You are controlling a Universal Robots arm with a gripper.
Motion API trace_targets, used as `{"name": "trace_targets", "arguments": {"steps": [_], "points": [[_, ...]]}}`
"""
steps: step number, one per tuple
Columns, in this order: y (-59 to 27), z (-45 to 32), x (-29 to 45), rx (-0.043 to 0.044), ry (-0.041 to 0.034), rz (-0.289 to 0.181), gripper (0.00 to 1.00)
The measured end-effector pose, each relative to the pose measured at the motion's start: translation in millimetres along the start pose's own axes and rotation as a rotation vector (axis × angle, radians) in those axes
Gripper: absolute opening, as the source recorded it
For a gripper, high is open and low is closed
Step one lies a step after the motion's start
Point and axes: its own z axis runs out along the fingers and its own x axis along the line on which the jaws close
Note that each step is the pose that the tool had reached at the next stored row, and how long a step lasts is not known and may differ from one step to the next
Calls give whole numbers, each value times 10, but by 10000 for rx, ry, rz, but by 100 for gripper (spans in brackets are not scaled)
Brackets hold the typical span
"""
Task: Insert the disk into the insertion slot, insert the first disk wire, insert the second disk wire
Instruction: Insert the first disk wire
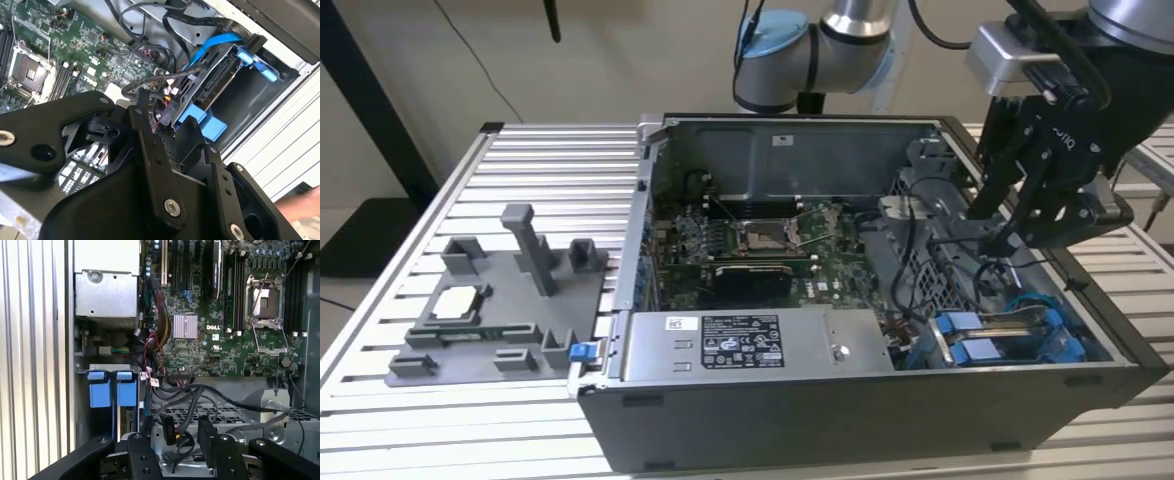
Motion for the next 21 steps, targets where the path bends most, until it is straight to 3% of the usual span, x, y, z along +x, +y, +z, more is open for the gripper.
{"name": "trace_targets", "arguments": {"steps": [5, 6, 11, 16, 21], "points": [[13, 42, 18, 92, -1, -13, 100], [13, 43, 19, 111, -1, -16, 0], [14, 44, 33, 143, -46, -37, 0], [14, 44, 46, 214, -50, -60, 0], [14, 46, 82, 219, -43, -60, 0]]}}
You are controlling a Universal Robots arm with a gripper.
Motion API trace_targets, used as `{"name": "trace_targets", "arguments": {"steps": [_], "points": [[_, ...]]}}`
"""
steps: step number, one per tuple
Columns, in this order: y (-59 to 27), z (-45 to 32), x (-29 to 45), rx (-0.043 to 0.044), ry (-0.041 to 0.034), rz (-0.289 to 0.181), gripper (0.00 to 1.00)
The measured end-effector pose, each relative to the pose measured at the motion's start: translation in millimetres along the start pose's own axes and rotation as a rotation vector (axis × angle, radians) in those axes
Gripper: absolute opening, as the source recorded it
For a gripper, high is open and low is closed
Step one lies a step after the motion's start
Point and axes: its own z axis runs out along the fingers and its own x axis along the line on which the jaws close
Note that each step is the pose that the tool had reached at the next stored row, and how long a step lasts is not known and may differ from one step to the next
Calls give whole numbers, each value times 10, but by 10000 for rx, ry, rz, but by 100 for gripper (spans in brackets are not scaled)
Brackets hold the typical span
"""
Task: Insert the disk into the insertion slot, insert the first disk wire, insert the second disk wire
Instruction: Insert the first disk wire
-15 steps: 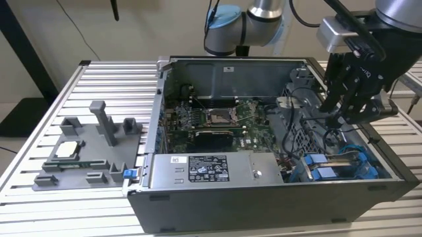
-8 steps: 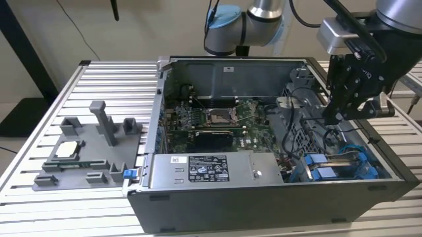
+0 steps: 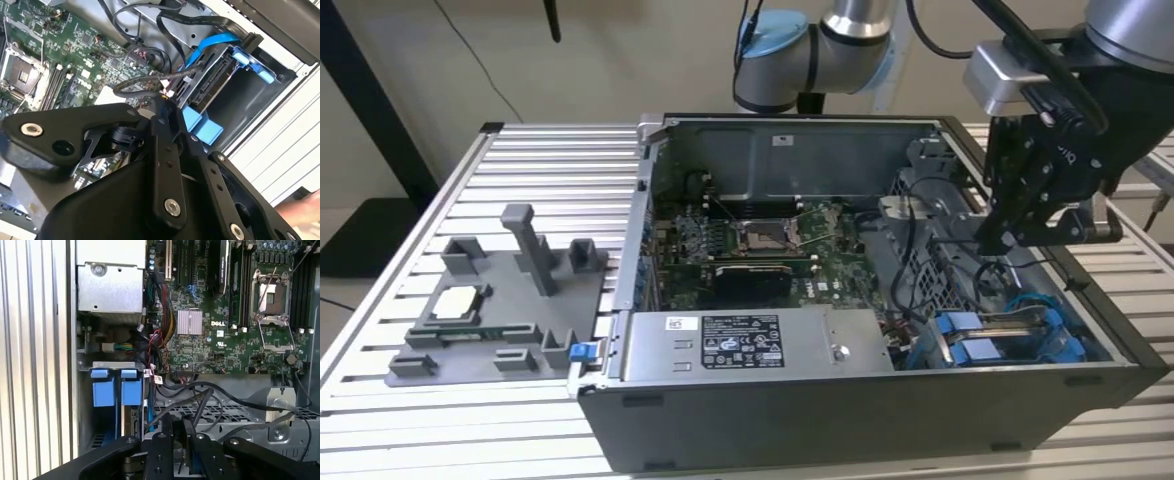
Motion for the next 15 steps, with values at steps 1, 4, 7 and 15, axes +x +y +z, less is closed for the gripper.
{"name": "trace_targets", "arguments": {"steps": [1, 4, 7, 15], "points": [[0, 1, 7, 0, 5, 0, 0], [-1, 1, 24, 1, 32, 0, 0], [-7, 6, 42, 0, 42, 6, 0], [-83, 24, 120, -26, 44, 12, 0]]}}
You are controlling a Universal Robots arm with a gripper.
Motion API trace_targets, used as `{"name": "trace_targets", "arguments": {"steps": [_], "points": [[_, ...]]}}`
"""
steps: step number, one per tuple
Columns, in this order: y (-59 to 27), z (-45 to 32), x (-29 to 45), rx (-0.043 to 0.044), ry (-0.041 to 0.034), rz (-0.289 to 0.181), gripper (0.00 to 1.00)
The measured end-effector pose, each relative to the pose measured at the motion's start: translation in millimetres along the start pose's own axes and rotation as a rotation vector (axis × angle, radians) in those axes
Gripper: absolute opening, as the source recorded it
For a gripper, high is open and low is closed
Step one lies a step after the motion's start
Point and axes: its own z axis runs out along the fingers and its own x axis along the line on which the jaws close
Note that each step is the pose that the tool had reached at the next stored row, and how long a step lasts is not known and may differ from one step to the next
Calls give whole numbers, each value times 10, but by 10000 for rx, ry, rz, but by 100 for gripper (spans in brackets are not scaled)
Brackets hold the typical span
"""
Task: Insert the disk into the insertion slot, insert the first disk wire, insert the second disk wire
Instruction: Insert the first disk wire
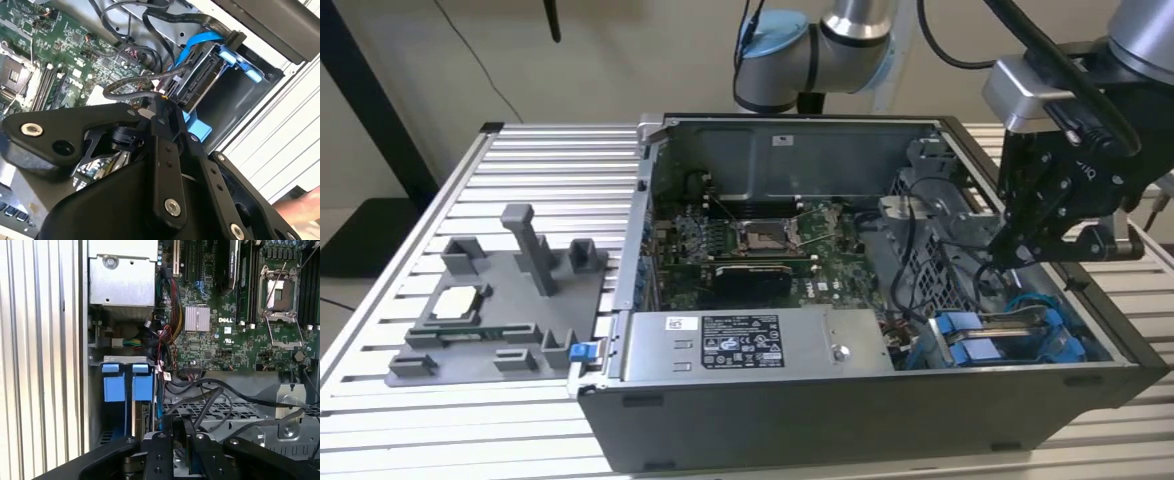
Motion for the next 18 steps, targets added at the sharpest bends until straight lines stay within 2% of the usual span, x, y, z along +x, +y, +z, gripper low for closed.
{"name": "trace_targets", "arguments": {"steps": [18], "points": [[-205, 23, 168, -129, -1, 17, 0]]}}
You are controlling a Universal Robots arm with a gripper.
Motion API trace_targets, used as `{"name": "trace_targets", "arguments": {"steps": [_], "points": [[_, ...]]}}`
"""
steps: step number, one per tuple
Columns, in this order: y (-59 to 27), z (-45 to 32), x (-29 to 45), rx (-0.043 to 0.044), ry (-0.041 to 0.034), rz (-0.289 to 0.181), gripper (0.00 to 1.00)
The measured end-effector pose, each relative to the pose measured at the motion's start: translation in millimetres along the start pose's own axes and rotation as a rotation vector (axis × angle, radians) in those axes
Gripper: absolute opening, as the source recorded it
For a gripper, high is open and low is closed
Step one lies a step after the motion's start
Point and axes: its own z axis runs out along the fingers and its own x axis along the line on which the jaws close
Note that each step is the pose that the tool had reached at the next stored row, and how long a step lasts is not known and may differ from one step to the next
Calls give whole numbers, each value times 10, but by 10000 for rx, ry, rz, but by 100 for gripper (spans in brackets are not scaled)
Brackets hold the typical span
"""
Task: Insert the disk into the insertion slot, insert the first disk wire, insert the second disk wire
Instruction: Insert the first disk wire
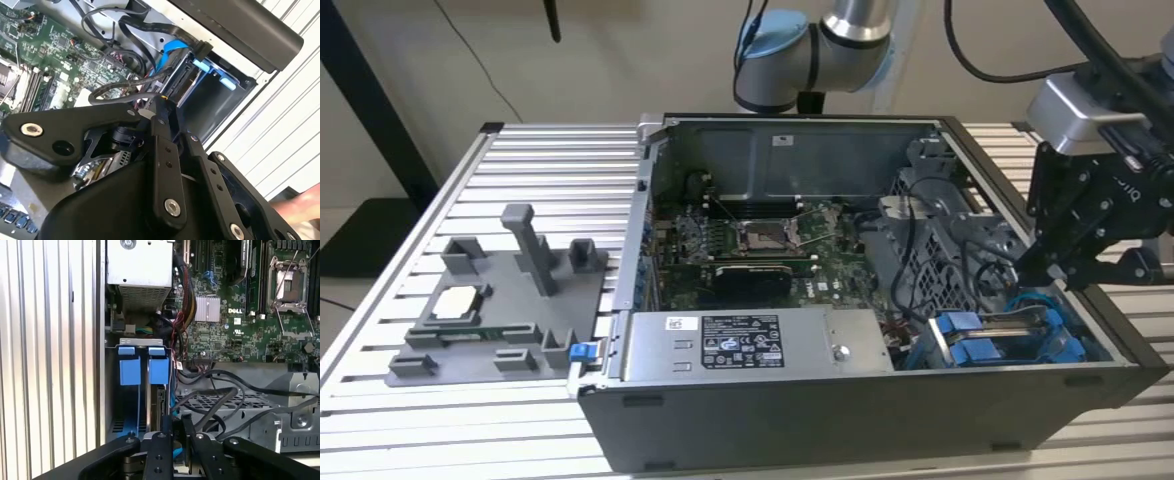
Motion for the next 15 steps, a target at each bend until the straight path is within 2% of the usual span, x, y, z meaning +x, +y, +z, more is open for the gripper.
{"name": "trace_targets", "arguments": {"steps": [8, 15], "points": [[-50, 24, 57, -48, 0, 7, 0], [-69, 44, 74, -69, 4, 10, 0]]}}
